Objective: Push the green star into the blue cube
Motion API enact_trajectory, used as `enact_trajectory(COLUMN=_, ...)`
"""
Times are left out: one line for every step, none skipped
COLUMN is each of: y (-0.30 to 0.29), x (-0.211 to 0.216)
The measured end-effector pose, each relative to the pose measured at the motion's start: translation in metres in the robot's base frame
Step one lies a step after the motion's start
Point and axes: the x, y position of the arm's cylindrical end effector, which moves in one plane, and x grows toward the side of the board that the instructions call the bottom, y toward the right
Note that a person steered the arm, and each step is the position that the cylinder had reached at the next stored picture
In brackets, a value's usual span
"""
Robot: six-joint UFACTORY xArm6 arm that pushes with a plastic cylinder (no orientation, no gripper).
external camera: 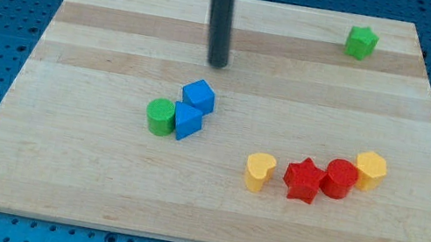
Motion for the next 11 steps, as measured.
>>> enact_trajectory(y=0.092, x=-0.058)
enact_trajectory(y=0.192, x=-0.108)
enact_trajectory(y=0.225, x=-0.131)
enact_trajectory(y=0.234, x=-0.122)
enact_trajectory(y=0.216, x=-0.081)
enact_trajectory(y=0.216, x=-0.076)
enact_trajectory(y=0.205, x=-0.071)
enact_trajectory(y=0.169, x=-0.038)
enact_trajectory(y=0.135, x=-0.001)
enact_trajectory(y=0.115, x=0.036)
enact_trajectory(y=0.120, x=0.035)
